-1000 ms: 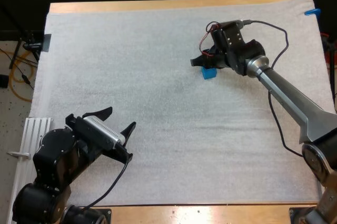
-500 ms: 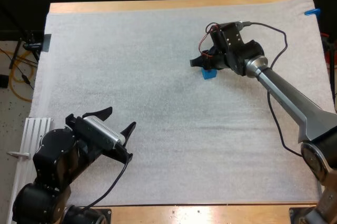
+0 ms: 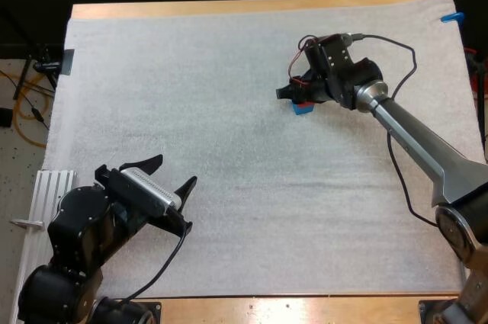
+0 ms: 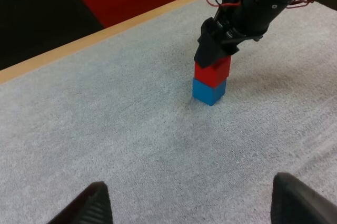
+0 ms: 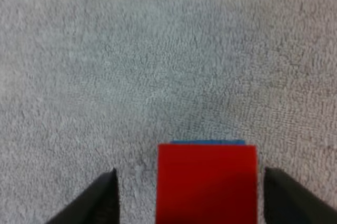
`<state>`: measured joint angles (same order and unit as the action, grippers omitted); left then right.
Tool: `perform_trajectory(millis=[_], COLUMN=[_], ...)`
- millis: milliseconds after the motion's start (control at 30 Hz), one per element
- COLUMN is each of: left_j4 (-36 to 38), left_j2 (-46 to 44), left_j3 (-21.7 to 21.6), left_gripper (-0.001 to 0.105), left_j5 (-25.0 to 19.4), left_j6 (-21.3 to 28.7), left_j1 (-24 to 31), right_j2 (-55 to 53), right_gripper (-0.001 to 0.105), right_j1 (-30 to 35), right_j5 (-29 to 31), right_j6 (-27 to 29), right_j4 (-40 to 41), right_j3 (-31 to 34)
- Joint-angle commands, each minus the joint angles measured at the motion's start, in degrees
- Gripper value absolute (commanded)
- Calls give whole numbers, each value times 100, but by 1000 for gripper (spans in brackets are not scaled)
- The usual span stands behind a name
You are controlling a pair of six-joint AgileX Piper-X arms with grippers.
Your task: Stack red cube on blue cube
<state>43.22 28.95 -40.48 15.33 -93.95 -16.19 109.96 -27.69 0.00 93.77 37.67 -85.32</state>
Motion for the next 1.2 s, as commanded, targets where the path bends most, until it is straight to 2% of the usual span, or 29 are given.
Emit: perform_trajectory(millis=[0,333,633,800,867,1033,1167], left_j4=[-29,-29,-210,-561,-736,-1248,-1405], left_j2=[-15,-15,-15,231,423,819,1107], left_j3=[-51,-51,-51,-51,-51,-76,-293], left_gripper=[63,63,63,63,63,63,63], left_j5=[-9,-9,-20,-54,-36,-6,229], left_j6=[-54,-54,38,38,-136,-310,-310], left_j1=[-30,-30,-30,-5,106,670,1364], right_j2=[-3,-176,-1240,-1593,-1716,-2191,-2741], right_gripper=[60,60,60,60,60,59,59], right_j1=[17,17,140,806,1069,1869,2504], right_j5=[0,0,0,-39,-39,-134,-181], right_j6=[4,199,1154,1139,1141,1141,1141], right_j4=[24,-14,-20,-6,33,205,194], right_j3=[-11,-11,-11,-11,-11,1,375])
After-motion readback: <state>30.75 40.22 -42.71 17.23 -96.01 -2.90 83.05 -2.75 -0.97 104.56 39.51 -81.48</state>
